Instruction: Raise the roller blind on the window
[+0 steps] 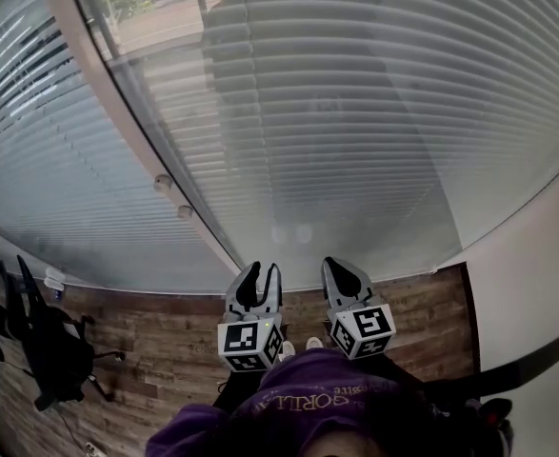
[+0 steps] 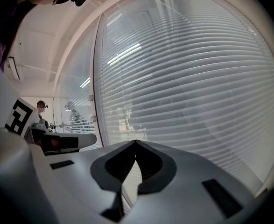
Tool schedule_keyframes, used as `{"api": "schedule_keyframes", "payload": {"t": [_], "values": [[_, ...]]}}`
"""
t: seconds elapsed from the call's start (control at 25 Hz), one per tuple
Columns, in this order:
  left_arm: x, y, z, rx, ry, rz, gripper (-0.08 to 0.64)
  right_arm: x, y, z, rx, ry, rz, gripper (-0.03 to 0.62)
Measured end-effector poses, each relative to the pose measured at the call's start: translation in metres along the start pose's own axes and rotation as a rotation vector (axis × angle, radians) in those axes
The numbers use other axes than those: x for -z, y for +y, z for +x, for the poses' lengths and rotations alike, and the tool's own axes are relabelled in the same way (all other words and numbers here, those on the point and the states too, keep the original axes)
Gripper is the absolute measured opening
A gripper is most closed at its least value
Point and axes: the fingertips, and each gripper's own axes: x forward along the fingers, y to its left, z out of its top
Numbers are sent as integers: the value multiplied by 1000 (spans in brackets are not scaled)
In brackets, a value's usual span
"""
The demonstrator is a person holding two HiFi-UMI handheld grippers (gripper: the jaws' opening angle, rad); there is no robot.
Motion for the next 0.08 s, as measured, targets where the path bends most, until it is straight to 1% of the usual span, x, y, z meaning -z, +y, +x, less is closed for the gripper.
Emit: {"api": "schedule_keyframes", "payload": {"t": [0.08], "values": [[-3, -2, 0, 2, 0, -5, 124, -4, 0, -1, 0, -2, -3, -3]]}}
